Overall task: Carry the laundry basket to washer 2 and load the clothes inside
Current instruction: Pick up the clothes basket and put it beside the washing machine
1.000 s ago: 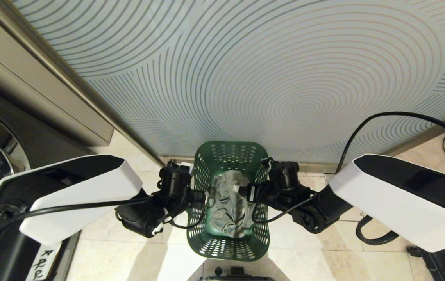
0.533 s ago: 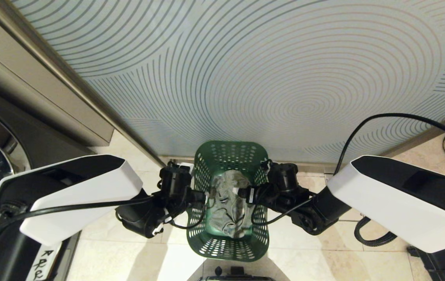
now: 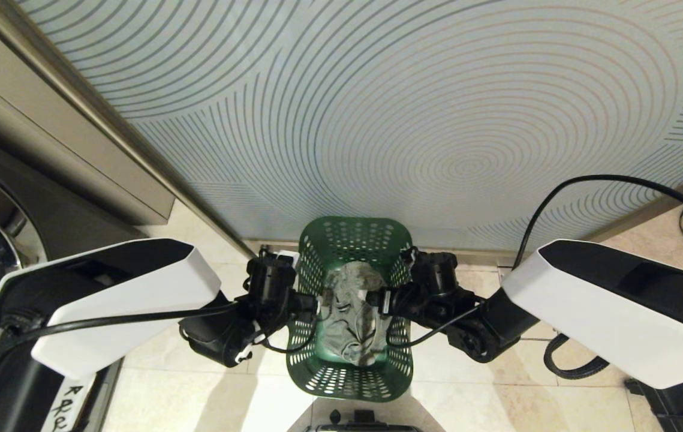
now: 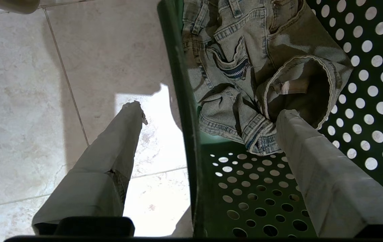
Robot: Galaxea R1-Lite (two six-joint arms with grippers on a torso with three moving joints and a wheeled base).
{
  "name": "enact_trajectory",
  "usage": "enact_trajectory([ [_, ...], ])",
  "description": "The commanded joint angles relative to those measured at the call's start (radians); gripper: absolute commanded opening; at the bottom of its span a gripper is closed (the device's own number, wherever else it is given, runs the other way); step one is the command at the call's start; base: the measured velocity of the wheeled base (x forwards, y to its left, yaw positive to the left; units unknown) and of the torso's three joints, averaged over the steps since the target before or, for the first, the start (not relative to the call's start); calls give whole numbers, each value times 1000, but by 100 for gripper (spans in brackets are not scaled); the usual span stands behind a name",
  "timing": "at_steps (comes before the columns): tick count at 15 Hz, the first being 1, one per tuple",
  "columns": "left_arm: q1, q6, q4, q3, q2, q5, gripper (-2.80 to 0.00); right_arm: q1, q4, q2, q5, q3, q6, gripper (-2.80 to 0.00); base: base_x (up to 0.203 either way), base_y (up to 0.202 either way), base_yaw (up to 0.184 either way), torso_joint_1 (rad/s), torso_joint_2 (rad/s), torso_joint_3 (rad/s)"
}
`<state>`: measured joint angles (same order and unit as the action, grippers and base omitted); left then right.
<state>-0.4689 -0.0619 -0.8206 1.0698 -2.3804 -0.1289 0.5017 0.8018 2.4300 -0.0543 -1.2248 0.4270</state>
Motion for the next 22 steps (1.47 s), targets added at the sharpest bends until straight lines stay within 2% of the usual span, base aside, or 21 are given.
enact_trajectory([
  [1, -2, -4, -5, -4, -2, -1, 0, 3, 5, 3, -1, 11, 1, 0, 0, 0, 0, 0, 0, 0],
  [5, -11, -35, -5, -5, -6, -1, 0, 8, 7, 17, -3, 11, 4, 0, 0, 0, 0, 0, 0, 0],
  [20, -27, -32, -5, 2, -5, -1, 0, 6, 7, 15, 42, 21, 4, 0, 0, 0, 0, 0, 0, 0],
  [21, -27, -33, -5, 2, -5, -1, 0, 6, 7, 15, 46, 19, 3, -280, 0, 0, 0, 0, 0, 0],
  [22, -27, -32, -5, 2, -5, -1, 0, 8, 7, 15, 51, 18, 2, -280, 0, 0, 0, 0, 0, 0],
])
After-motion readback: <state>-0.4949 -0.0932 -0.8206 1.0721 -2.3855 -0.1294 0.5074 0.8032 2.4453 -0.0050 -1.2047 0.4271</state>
